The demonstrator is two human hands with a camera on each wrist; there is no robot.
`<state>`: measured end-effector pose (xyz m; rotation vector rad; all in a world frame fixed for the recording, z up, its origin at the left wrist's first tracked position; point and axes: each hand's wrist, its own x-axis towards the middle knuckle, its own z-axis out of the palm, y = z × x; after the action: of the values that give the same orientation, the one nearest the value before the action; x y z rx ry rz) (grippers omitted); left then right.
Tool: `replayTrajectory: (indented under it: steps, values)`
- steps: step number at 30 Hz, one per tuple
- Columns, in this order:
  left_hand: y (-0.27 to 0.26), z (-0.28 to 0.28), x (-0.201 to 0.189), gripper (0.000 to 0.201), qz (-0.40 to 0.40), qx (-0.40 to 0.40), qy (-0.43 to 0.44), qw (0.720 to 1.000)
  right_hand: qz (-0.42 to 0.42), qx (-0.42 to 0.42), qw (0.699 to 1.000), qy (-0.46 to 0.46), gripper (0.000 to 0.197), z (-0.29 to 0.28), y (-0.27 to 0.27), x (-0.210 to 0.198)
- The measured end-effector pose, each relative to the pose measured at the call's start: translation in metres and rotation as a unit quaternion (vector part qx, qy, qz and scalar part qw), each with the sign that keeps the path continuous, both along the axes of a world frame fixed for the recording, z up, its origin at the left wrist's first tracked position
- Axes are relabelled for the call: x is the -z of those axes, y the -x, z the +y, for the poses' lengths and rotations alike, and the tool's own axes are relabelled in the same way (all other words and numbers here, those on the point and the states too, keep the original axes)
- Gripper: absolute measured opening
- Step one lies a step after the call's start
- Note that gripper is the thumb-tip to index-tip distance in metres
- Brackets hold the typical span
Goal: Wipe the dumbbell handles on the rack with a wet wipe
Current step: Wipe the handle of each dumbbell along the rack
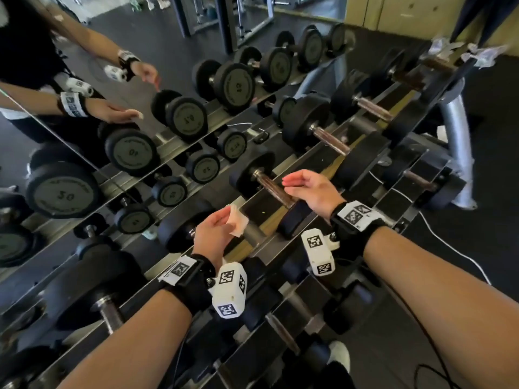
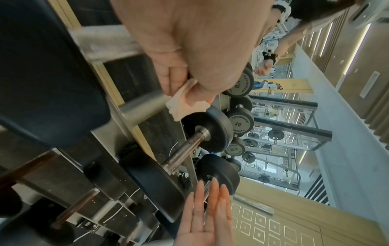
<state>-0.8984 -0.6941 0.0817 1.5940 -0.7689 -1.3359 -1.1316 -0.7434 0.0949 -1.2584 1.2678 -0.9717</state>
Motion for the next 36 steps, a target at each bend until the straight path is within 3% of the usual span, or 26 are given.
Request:
replayTrajectory:
  steps: [6, 10, 16, 22, 27, 32, 36]
  values:
    - [0.043, -0.034, 0.021, 0.040, -0.033, -0.036, 0.002, 0.999, 0.105, -0.031, 0.994, -0.018, 0.027, -0.032, 0.040, 0.013]
    - [0.065, -0.053, 0.035, 0.042, -0.075, -0.048, 0.006, 0.996, 0.170, -0.077, 0.980, -0.074, 0.039, -0.041, 0.059, 0.039]
    - [0.073, -0.089, 0.043, 0.044, -0.160, -0.041, 0.036, 0.986, 0.130, -0.087, 0.981, -0.113, 0.046, -0.046, 0.071, 0.070]
    - [0.068, -0.120, 0.047, 0.044, -0.243, 0.007, 0.007, 0.970, 0.111, -0.091, 0.982, -0.126, 0.068, -0.047, 0.071, 0.079]
    - [0.071, -0.124, 0.051, 0.043, -0.346, 0.049, 0.001, 0.937, 0.103, -0.096, 0.983, -0.117, 0.057, -0.047, 0.073, 0.081]
    - [0.076, -0.123, 0.049, 0.037, -0.381, 0.033, 0.001, 0.924, 0.093, -0.096, 0.984, -0.120, 0.050, -0.048, 0.072, 0.082]
    - [0.084, -0.106, 0.052, 0.029, -0.412, 0.127, 0.026, 0.902, 0.081, -0.103, 0.983, -0.128, 0.053, -0.051, 0.074, 0.085]
